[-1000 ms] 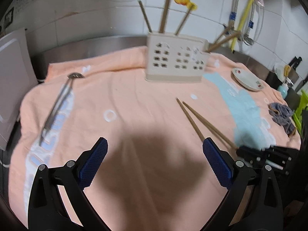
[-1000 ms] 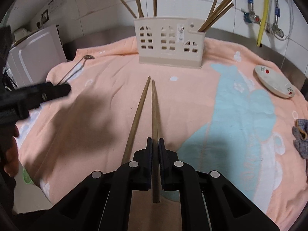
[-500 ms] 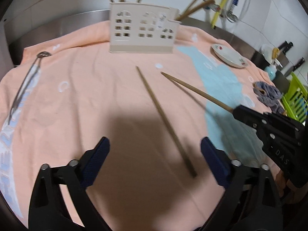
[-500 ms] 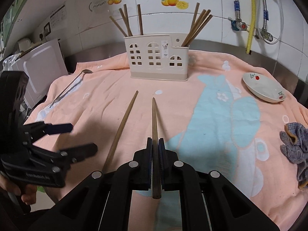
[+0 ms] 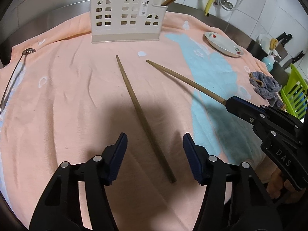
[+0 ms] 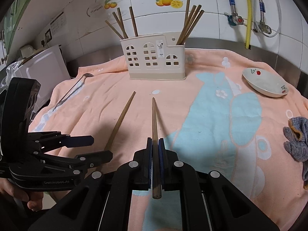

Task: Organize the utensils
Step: 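Close the right tool on a wooden chopstick while the left tool grasps the last one, then lift the chopstick in the right tool toward the caddy while the left tool carries its chopstick there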

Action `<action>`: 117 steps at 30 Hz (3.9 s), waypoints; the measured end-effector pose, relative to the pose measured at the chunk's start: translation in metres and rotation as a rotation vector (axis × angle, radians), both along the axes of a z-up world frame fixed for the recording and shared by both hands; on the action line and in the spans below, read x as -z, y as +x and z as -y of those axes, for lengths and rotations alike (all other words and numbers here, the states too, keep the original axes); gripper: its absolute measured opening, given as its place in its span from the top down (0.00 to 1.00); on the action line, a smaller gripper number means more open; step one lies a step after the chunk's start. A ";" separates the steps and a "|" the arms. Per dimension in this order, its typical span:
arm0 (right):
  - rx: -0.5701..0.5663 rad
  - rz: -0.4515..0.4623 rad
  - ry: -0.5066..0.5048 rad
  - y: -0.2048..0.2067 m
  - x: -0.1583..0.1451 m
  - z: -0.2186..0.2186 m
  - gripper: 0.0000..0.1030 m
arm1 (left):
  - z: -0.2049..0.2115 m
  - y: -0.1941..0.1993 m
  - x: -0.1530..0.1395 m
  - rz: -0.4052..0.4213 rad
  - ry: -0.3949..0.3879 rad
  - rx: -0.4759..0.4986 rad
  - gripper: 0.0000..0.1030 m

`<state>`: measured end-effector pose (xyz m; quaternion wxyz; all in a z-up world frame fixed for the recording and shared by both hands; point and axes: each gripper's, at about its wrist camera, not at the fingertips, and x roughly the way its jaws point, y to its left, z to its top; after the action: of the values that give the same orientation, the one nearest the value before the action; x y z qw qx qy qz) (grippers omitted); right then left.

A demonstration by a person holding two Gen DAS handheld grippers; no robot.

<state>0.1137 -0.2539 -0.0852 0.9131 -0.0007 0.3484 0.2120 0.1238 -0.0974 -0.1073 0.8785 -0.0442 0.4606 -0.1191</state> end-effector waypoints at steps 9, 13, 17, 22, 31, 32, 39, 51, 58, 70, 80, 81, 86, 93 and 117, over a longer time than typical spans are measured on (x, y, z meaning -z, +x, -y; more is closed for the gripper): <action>-0.001 -0.003 0.022 0.001 0.002 0.008 0.94 | 0.008 0.005 0.006 -0.033 0.013 0.004 0.62; -0.001 -0.003 0.028 0.001 0.002 0.010 0.94 | 0.007 0.007 0.008 -0.042 0.017 -0.008 0.63; -0.001 -0.003 0.029 0.001 0.002 0.011 0.94 | 0.007 0.008 0.008 -0.042 0.028 -0.008 0.64; -0.001 -0.003 0.029 0.001 0.002 0.011 0.94 | 0.007 0.009 0.008 -0.040 0.048 -0.014 0.69; -0.005 0.000 0.031 -0.001 0.001 0.011 0.94 | 0.005 0.008 0.009 -0.033 0.093 -0.022 0.81; -0.005 0.000 0.032 -0.001 0.001 0.010 0.94 | 0.005 0.008 0.009 -0.033 0.094 -0.021 0.81; -0.006 -0.001 0.033 0.000 0.001 0.010 0.94 | 0.004 0.008 0.009 -0.036 0.084 -0.024 0.80; -0.008 0.001 0.035 -0.001 0.001 0.009 0.94 | 0.006 0.007 0.008 -0.030 0.120 -0.028 0.87; -0.010 -0.001 0.039 -0.002 0.001 0.007 0.94 | 0.004 0.006 0.007 -0.038 0.120 -0.019 0.89; -0.015 -0.008 0.041 0.000 0.004 0.008 0.94 | 0.005 0.005 0.007 -0.030 0.129 -0.004 0.89; -0.018 0.035 0.030 -0.001 -0.012 0.008 0.94 | -0.003 0.002 -0.020 0.050 0.179 0.024 0.92; -0.018 0.045 0.028 -0.001 -0.015 0.008 0.94 | -0.004 0.002 -0.023 0.058 0.181 0.026 0.92; -0.012 0.083 0.029 -0.001 -0.032 0.010 0.94 | -0.012 0.001 -0.043 0.117 0.187 0.035 0.93; -0.010 0.132 0.030 0.003 -0.056 0.013 0.94 | -0.021 0.000 -0.066 0.190 0.168 0.038 0.94; -0.146 0.207 -0.030 0.069 -0.159 -0.013 0.94 | -0.044 0.060 -0.135 0.285 0.077 0.103 0.94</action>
<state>0.1830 -0.2405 0.0742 0.9262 -0.0617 0.2542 0.2715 0.1838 -0.0538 0.0275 0.9287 0.0308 0.3372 -0.1513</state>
